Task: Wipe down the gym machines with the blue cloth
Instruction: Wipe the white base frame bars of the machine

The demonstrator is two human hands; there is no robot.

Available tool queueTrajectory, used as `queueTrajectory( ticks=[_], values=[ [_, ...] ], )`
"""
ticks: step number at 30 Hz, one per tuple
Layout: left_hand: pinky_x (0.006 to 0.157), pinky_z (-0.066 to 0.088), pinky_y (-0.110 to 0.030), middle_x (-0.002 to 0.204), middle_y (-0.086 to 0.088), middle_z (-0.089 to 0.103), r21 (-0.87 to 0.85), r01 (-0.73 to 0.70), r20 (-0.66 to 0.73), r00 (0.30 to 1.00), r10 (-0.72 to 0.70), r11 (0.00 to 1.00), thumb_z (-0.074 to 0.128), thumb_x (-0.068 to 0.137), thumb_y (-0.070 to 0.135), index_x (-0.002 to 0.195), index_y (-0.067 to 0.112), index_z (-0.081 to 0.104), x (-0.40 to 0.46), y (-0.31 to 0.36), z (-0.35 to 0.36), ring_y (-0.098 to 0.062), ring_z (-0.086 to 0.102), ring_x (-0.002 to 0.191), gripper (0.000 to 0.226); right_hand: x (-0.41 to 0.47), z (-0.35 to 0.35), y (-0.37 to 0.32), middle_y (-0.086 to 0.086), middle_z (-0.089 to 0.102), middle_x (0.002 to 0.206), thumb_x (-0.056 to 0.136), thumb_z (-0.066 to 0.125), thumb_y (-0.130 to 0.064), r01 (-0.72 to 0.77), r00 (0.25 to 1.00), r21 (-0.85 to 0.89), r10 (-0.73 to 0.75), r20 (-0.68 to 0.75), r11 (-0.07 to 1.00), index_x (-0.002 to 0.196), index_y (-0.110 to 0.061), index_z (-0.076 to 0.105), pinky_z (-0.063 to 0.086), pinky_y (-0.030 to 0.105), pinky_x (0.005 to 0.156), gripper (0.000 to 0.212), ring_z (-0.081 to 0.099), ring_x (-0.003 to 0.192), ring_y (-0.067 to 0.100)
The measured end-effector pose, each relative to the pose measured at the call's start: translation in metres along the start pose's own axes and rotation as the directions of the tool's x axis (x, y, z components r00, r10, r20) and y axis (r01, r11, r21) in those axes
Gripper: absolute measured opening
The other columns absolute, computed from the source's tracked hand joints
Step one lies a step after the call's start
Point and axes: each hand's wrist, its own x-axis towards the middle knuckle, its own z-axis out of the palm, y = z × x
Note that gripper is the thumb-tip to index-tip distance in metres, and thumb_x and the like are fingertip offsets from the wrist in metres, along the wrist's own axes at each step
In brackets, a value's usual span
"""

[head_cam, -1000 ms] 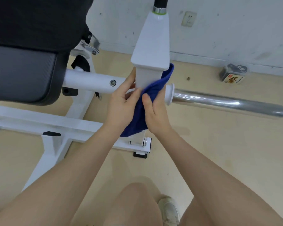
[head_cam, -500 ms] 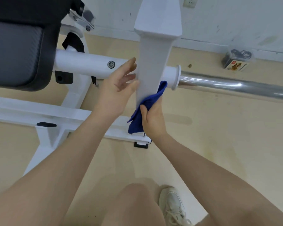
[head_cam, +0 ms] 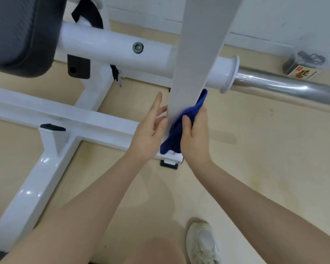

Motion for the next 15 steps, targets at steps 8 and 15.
queueTrajectory(
  ticks=[8, 15],
  values=[
    [0.104, 0.038, -0.027, 0.143, 0.027, 0.036, 0.083, 0.116, 0.095, 0.988, -0.124, 0.990, 0.030, 0.094, 0.009, 0.145, 0.043, 0.018, -0.012, -0.041, 0.007, -0.001, 0.043, 0.127, 0.063, -0.010, 0.015, 0.079, 0.008, 0.057, 0.112, 0.078, 0.043, -0.003, -0.212, 0.887, -0.232, 0.287, 0.362, 0.949, 0.139, -0.031, 0.017, 0.052, 0.026, 0.074, 0.072, 0.060, 0.093, 0.023],
    [0.097, 0.031, -0.009, 0.142, 0.023, 0.036, 0.173, 0.166, 0.110, 0.976, -0.186, 0.971, 0.031, 0.095, 0.002, 0.144, 0.044, 0.023, -0.019, -0.072, 0.006, 0.000, 0.043, 0.120, 0.065, -0.008, 0.035, 0.121, 0.013, 0.059, 0.106, 0.087, 0.063, -0.026, -0.346, 0.766, -0.575, 0.577, 0.284, 0.742, 0.116, -0.009, 0.049, 0.045, 0.030, 0.074, 0.036, 0.059, 0.093, 0.028]
  ],
)
